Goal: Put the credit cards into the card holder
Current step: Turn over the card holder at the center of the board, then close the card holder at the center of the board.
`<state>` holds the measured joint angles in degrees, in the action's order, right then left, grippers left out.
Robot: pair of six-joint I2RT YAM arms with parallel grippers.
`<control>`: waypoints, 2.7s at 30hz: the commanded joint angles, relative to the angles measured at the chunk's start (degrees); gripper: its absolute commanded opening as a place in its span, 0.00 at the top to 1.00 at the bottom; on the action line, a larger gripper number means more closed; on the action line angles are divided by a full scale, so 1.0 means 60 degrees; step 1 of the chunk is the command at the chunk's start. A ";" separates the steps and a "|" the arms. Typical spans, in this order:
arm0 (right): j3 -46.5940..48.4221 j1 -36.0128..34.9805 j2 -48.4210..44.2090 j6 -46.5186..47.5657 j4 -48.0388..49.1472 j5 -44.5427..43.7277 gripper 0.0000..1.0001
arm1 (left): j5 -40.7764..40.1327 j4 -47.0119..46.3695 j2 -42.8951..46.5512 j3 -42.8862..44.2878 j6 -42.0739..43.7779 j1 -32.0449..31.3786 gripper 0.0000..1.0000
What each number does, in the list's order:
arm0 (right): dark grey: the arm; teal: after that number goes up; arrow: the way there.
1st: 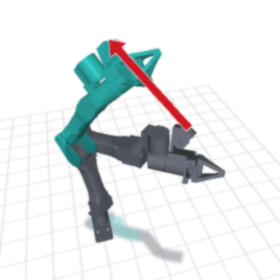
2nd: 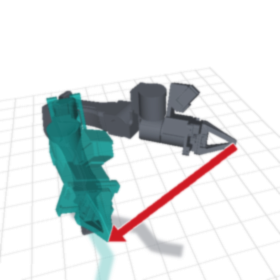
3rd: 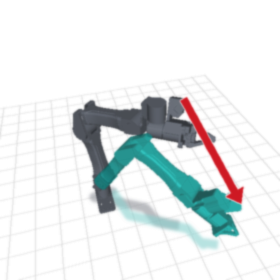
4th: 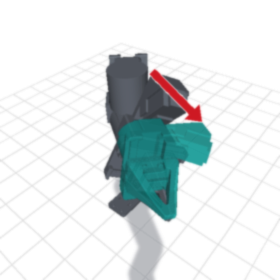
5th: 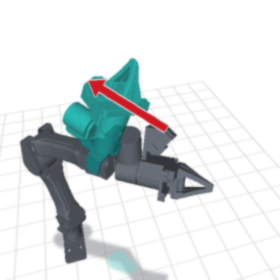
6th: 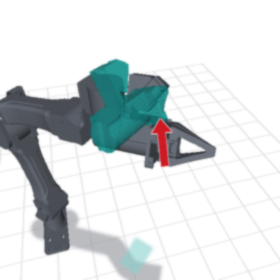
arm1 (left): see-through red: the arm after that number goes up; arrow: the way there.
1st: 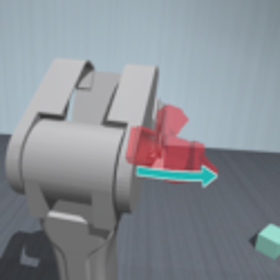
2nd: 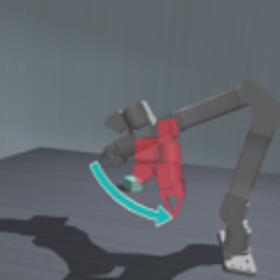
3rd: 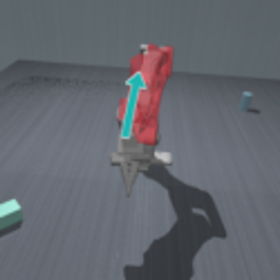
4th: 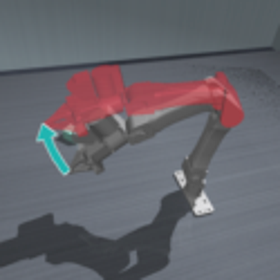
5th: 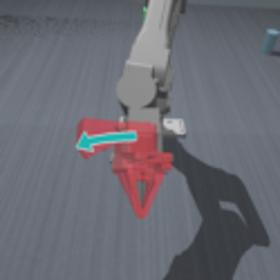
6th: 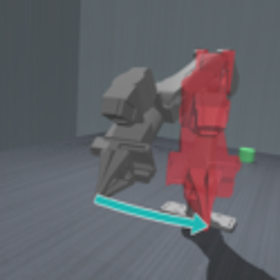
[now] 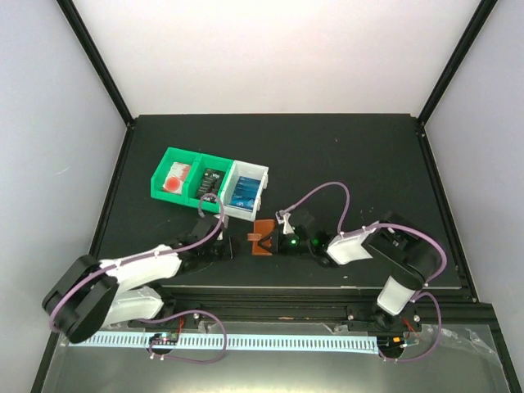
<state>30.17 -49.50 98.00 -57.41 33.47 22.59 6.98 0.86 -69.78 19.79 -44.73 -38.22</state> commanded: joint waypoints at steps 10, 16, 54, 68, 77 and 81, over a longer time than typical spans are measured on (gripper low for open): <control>0.2336 -0.0039 -0.3024 0.2916 -1.0330 -0.5227 0.99 | -0.2387 0.3461 0.4339 0.0525 0.0251 0.0005 0.45; 0.3450 -0.0041 -0.3319 0.2272 -1.4842 -0.8509 0.98 | -0.2206 0.3678 0.5071 0.0792 0.0494 0.0001 0.37; 0.4820 -0.1855 -0.2381 0.2621 -1.0947 -0.5890 0.29 | -0.0814 0.4075 0.5385 0.1701 0.1381 0.0143 0.02; 0.3290 -0.0675 -0.3560 0.2483 -1.1789 -0.7329 0.39 | 0.2047 0.1789 0.4123 0.1003 0.1185 0.0258 0.06; 0.3073 -0.0099 -0.2928 0.3022 -1.1073 -0.6547 0.56 | 0.2679 -0.0272 0.1741 0.0775 0.0317 -0.0191 0.12; 0.2862 -0.0083 -0.2961 0.3148 -1.0728 -0.6284 0.56 | 0.2704 -0.0846 0.0972 0.0716 0.0147 -0.0401 0.12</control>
<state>48.05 -50.30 80.47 -39.90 -34.02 -16.82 21.06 2.79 -60.82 24.43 -41.76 -39.40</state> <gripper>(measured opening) 0.441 0.878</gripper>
